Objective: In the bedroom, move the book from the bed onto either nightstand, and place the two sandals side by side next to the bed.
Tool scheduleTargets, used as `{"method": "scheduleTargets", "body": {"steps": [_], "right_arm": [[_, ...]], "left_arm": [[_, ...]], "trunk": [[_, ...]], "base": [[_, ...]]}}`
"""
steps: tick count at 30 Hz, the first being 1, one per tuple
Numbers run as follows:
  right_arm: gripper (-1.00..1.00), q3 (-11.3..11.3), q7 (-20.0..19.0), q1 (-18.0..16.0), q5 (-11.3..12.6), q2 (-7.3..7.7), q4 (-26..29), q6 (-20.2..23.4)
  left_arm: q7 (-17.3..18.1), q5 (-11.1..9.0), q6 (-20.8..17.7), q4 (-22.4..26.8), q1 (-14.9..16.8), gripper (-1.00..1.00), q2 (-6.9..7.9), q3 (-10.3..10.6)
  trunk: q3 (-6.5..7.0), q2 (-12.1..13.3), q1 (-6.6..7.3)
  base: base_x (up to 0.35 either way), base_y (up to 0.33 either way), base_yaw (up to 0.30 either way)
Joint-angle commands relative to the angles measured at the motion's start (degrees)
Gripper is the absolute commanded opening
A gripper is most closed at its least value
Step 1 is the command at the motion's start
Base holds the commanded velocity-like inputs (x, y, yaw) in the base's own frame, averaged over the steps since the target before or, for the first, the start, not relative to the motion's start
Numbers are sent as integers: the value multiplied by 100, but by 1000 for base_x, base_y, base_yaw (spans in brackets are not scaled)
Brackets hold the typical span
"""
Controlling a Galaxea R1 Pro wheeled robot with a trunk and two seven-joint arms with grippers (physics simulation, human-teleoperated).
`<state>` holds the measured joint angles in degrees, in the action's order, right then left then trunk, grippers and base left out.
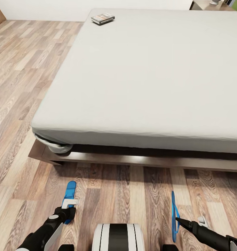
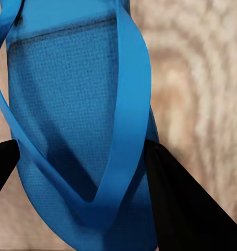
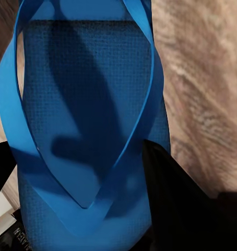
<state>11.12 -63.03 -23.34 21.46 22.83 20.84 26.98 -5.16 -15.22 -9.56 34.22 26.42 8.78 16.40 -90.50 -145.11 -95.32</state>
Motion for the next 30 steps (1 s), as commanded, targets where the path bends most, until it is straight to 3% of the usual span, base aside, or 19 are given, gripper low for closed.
{"method": "scheduleTargets", "body": {"steps": [1, 12, 15, 30], "right_arm": [[-100, 13, 1, 0, 25, 1, 0, 53], [-100, 13, 2, 1, 25, 0, -1, 53], [-100, 13, 1, 0, 25, 0, 2, 53], [-100, 13, 1, -1, 25, -3, 2, 53]], "left_arm": [[-46, -42, -29, 14, 2, -100, 9, 48], [-46, -42, -29, 14, 0, -100, 9, 48], [-46, -42, -29, 14, 3, -100, 9, 48], [-46, -42, -29, 14, 2, -100, 9, 48]], "trunk": [[-26, -3, -1], [-70, -5, -7], [-137, -9, -14], [-137, -9, -14]], "base": [[0, 0, 0], [0, 0, 0], [0, 0, 0], [0, 0, 0]]}}
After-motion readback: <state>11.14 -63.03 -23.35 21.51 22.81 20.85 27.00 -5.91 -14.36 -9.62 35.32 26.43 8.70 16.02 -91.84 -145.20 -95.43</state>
